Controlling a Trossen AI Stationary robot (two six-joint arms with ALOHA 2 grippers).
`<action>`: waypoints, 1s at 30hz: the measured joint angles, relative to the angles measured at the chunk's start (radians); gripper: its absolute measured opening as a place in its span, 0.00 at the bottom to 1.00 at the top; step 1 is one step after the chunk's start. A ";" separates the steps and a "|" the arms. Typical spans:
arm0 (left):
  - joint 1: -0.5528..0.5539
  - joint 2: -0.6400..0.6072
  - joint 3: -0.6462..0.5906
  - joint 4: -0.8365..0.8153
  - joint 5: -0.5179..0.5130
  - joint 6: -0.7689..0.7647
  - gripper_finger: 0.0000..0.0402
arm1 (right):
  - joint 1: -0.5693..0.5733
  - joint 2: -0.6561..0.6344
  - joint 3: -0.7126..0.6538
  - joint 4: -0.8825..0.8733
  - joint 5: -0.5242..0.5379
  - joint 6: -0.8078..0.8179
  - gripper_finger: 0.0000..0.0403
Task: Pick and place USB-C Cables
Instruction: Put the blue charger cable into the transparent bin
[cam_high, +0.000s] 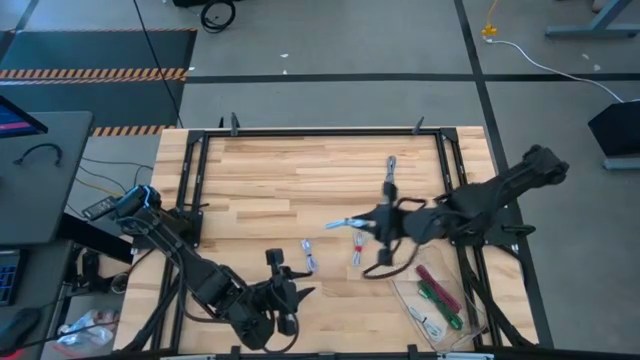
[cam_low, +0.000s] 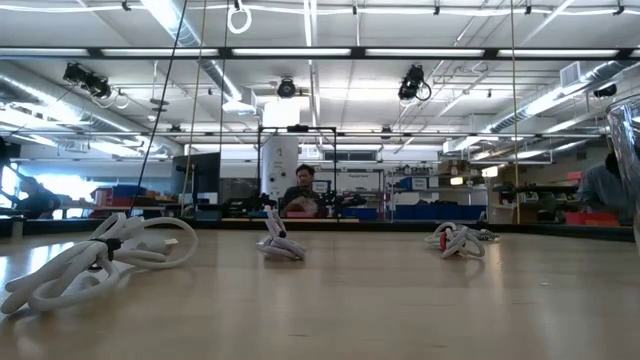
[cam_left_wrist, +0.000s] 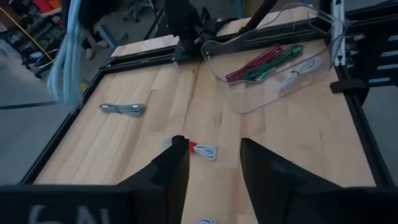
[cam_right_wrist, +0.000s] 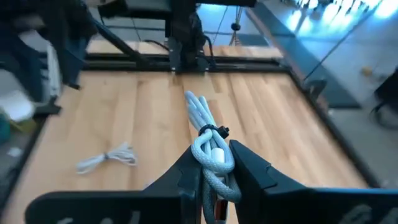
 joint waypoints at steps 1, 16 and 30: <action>0.001 0.000 0.000 -0.004 0.000 -0.002 0.38 | 0.012 -0.022 0.000 -0.038 0.000 0.045 0.14; 0.016 0.000 0.000 -0.066 0.001 -0.081 0.39 | 0.281 -0.048 -0.001 -0.523 -0.447 0.907 0.14; 0.021 0.000 0.000 -0.081 0.001 -0.106 0.39 | 0.366 0.060 -0.001 -0.803 -0.850 1.442 0.14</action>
